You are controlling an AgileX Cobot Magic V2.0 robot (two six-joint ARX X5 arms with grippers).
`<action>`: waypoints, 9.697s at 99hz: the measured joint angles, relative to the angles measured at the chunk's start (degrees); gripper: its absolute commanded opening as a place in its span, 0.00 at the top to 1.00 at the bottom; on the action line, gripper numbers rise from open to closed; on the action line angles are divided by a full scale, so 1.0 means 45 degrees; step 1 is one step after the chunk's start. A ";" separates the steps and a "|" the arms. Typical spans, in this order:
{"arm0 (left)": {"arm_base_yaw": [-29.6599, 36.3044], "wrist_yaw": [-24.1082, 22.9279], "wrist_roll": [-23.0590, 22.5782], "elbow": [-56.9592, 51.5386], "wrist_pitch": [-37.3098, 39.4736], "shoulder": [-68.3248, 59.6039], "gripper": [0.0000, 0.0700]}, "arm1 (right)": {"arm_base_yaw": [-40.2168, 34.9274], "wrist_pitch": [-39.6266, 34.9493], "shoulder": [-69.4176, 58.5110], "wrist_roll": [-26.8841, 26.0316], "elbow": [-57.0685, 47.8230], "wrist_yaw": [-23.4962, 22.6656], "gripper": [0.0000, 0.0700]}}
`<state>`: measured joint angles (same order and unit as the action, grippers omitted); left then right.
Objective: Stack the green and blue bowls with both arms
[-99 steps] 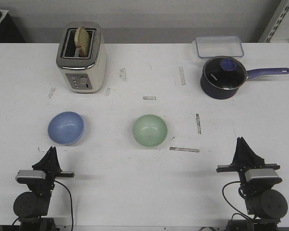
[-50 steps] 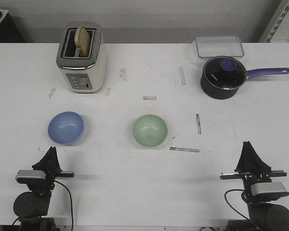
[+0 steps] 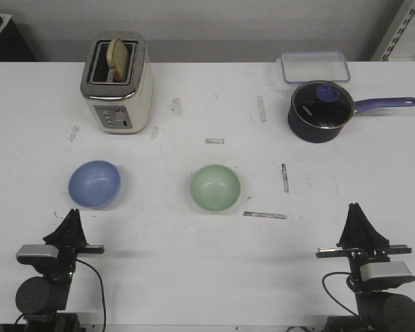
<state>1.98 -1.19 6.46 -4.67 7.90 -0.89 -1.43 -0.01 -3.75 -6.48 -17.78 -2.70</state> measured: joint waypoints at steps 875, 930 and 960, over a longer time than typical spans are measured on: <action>-0.0257 -0.0083 -0.0801 -0.0146 -0.0563 0.0126 1.00 | -0.0005 -0.0034 0.0000 0.0000 -0.0005 0.0000 0.98; -0.0243 -0.0049 -0.0811 0.0607 -0.0996 0.0131 1.00 | -0.0005 -0.0034 0.0010 0.0000 -0.0005 0.0000 0.98; -0.0243 -0.0053 -0.0811 0.0607 -0.0996 0.0131 1.00 | -0.0005 -0.0034 0.0010 0.0000 0.0000 0.0000 0.98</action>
<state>0.89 -1.43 2.81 -1.93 3.42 -0.30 -1.45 -0.16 -3.70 -6.48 -17.78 -2.70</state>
